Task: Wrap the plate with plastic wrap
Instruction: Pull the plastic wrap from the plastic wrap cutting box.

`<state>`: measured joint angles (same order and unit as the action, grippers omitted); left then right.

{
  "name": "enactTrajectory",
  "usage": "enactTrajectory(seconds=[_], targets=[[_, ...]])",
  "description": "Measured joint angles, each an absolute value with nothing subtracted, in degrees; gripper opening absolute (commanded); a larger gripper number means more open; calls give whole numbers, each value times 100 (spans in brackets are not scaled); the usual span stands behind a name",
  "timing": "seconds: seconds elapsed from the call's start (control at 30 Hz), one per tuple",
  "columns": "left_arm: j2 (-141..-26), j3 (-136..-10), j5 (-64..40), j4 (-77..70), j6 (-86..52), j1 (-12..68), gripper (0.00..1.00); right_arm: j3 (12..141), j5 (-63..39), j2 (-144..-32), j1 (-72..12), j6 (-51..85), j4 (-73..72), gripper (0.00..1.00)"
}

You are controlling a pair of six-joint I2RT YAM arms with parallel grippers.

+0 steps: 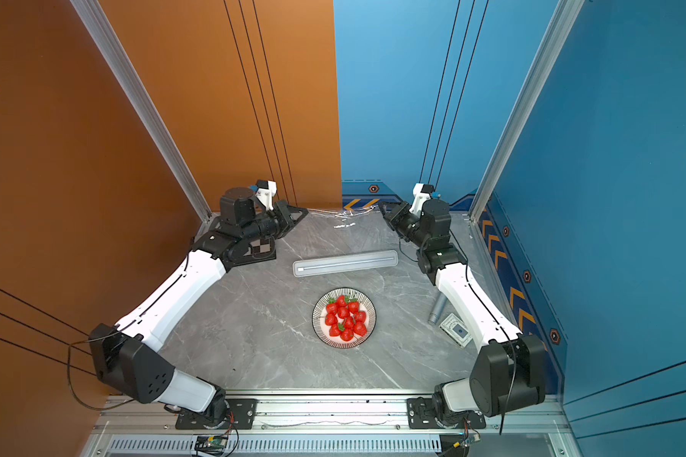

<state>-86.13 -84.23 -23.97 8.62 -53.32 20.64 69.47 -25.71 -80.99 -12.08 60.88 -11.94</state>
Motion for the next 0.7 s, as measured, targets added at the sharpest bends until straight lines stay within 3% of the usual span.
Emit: enactTrajectory(seconds=[0.7], targets=[[-8652,-9203,-2383,1074,-5227,2064,0,7642,-2571,-8097,-1288,6088,-972,0]])
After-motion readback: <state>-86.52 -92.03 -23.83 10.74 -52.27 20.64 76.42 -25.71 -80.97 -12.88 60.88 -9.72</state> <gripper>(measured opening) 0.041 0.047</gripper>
